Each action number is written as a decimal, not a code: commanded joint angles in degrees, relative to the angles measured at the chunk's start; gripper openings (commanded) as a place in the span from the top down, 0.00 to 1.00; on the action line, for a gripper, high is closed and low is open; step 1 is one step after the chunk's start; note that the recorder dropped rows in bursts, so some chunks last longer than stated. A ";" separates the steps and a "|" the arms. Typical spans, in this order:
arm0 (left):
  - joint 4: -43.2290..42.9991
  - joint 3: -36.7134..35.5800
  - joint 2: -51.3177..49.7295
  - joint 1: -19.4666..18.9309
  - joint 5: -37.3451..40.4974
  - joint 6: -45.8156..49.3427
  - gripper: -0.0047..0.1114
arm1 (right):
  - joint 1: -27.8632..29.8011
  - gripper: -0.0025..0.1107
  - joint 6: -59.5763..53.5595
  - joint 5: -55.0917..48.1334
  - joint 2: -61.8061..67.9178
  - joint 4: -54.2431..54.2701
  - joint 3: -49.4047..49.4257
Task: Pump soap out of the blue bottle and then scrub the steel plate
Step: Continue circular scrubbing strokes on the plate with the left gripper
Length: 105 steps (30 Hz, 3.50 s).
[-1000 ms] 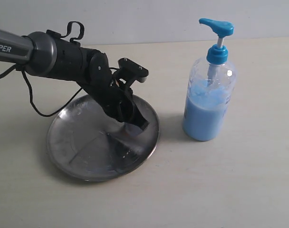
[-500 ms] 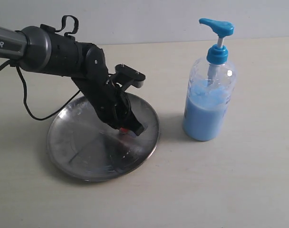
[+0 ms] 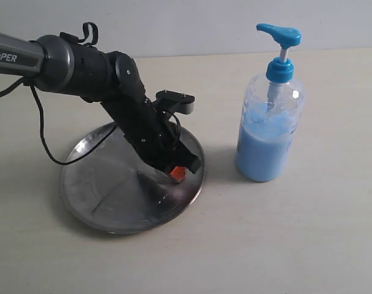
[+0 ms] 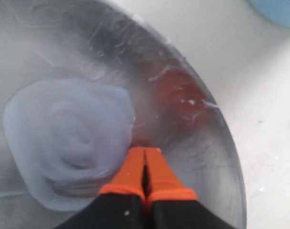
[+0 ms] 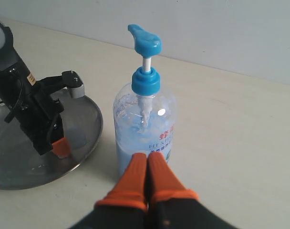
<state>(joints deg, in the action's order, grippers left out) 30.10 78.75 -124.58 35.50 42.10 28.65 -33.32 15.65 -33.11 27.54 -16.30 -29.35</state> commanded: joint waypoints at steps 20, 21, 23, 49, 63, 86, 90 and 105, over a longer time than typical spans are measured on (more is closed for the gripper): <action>-17.58 -0.58 -3.10 0.41 -1.42 -8.34 0.96 | -0.04 0.98 -0.18 1.07 -0.20 -0.04 0.41; -17.58 -0.58 -3.10 0.41 -0.57 -8.34 0.96 | -0.04 0.98 -0.18 1.07 -0.20 -0.04 0.41; -17.36 -0.58 -3.10 0.41 1.34 -8.34 0.96 | -0.04 0.98 -0.18 1.07 -0.20 -0.04 0.41; -2.79 -0.58 -3.10 0.41 -12.18 -1.66 0.96 | -0.04 0.98 -0.30 1.08 -0.20 0.69 0.41; -16.85 -0.58 -3.10 0.41 -9.85 -5.58 0.96 | -0.04 0.98 -0.59 1.20 -0.20 0.69 0.41; -16.98 -0.58 -3.10 0.41 6.58 -7.95 0.96 | -0.04 0.98 -0.59 1.19 -0.20 0.89 0.41; -10.94 -0.58 -3.10 0.41 5.30 -5.85 0.96 | -0.04 0.98 -0.59 1.19 -0.20 0.89 0.41; -3.00 -0.58 -3.10 0.41 -7.50 -3.23 0.96 | -0.04 0.98 -0.59 1.19 -0.20 0.94 0.41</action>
<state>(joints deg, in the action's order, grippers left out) 28.25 79.53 -125.03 35.50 38.28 25.00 -33.32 15.41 -32.69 27.54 -15.55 -29.35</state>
